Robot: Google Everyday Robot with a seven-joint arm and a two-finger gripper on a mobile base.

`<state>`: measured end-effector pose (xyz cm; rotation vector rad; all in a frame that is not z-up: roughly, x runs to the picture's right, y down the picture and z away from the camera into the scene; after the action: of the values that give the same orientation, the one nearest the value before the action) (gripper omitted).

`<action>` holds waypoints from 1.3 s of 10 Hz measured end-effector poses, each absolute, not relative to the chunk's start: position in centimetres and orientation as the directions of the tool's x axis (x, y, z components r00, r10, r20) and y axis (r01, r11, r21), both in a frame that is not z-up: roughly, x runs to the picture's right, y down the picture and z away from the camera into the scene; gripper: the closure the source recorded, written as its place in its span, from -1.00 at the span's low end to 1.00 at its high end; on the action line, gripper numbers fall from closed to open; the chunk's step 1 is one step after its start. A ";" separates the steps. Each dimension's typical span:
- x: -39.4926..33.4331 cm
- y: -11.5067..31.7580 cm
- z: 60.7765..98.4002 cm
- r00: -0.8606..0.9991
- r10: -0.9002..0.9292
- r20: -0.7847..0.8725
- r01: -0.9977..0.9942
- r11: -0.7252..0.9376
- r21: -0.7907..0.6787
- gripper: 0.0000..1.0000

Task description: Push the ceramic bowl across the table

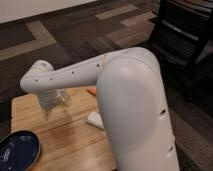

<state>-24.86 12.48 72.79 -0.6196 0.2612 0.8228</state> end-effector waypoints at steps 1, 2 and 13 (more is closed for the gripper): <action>-24.8 12.5 72.8 0.658 0.604 -0.449 -0.753 0.517 -0.407 -0.30; -24.8 12.0 73.2 0.668 0.604 -0.435 -0.744 0.542 -0.390 -0.30; -41.2 20.4 71.9 0.940 0.273 -0.206 -0.342 0.715 -0.610 -0.30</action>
<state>-41.19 20.42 71.88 -0.6956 0.1036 0.3410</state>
